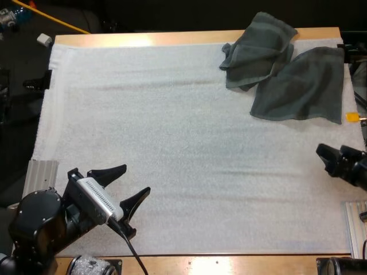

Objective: Pick towel from pile, fold and stack

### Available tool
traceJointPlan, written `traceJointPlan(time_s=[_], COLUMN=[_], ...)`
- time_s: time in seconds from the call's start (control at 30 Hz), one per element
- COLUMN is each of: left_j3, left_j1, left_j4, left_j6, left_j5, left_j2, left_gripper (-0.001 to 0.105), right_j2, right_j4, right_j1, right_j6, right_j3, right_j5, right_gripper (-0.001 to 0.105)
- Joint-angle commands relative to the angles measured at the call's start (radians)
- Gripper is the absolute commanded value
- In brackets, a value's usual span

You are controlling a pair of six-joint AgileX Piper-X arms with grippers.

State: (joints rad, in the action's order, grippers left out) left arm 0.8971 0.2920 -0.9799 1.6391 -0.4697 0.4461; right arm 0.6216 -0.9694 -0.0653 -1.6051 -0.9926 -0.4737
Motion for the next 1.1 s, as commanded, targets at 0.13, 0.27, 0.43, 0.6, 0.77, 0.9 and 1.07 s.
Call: traceJointPlan(time_s=[0.13,0.27,0.43,0.6,0.77,0.9,1.07], left_j3=[0.007,0.006,0.004,0.003,0.005,0.005,0.005], left_j1=[0.002,0.002,0.003,0.003,0.005,0.005,0.005], left_j4=[0.012,0.011,0.013,0.010,0.010,0.009,0.009], left_j6=[0.008,0.007,0.008,0.009,0.011,0.012,0.015], left_j5=[0.003,0.005,0.004,0.007,-0.009,-0.011,-0.012], left_j2=[0.002,0.003,0.002,0.004,-0.001,-0.001,-0.004], left_gripper=[0.061,0.061,0.061,0.061,0.061,0.061,0.061], right_j2=[0.214,0.342,0.509,0.663,0.747,0.854,0.987], right_j4=[0.199,0.300,0.429,0.537,0.595,0.668,0.726], right_j1=[0.026,0.114,0.229,0.279,0.271,0.269,0.267], right_j6=[0.122,0.193,0.296,0.391,0.431,0.486,0.551], right_j3=[-0.011,-0.009,-0.008,-0.012,-0.014,-0.027,-0.071], right_j5=[0.036,0.101,0.226,0.300,0.344,0.369,0.397], right_gripper=[0.061,0.061,0.061,0.061,0.060,0.060,0.060])
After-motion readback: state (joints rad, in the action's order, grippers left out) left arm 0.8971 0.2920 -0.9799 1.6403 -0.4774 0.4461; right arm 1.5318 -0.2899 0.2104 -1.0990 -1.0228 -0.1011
